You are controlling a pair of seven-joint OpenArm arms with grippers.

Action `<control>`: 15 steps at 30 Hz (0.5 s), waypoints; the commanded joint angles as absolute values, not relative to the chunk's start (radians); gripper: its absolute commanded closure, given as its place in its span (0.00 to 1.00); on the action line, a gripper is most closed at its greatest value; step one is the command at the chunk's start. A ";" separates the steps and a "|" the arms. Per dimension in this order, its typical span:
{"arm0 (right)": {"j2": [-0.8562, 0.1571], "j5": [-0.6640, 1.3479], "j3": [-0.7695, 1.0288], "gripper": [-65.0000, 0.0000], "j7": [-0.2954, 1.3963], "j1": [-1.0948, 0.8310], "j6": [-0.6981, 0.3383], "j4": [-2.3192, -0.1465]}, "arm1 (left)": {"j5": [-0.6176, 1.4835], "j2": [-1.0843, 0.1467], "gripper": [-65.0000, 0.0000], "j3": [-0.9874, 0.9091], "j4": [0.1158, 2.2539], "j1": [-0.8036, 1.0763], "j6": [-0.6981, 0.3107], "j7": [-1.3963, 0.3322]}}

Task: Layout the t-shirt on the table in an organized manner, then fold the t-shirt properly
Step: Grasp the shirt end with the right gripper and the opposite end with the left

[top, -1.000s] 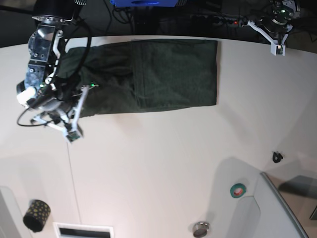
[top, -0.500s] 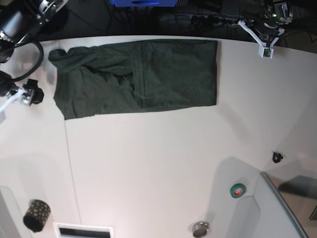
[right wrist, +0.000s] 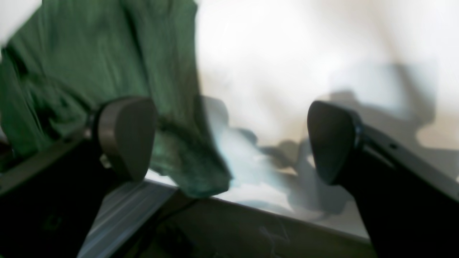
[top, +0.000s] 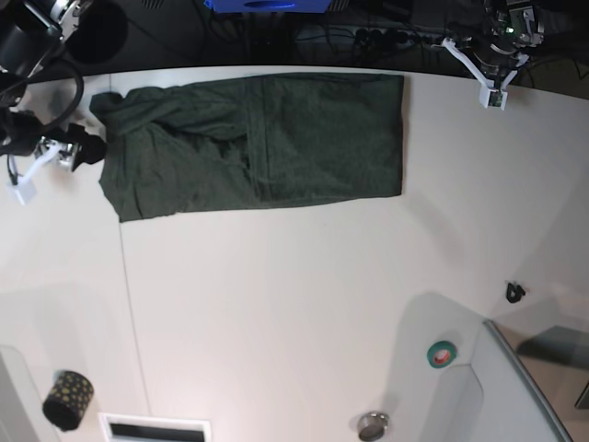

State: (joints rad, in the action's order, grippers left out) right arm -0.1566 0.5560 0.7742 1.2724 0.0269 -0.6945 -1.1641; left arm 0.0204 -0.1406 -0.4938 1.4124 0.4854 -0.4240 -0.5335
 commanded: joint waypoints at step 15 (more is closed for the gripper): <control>-0.059 0.564 0.667 0.02 1.273 -0.015 -0.698 -1.179 | 0.087 -0.137 1.00 -0.401 1.520 0.328 -0.427 -0.455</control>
State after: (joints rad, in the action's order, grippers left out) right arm -0.0719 0.6044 0.6750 1.2255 -0.0040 -0.7052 -1.1866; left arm -0.0364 -0.1253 -0.4171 1.4742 0.4126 -0.4229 -0.7578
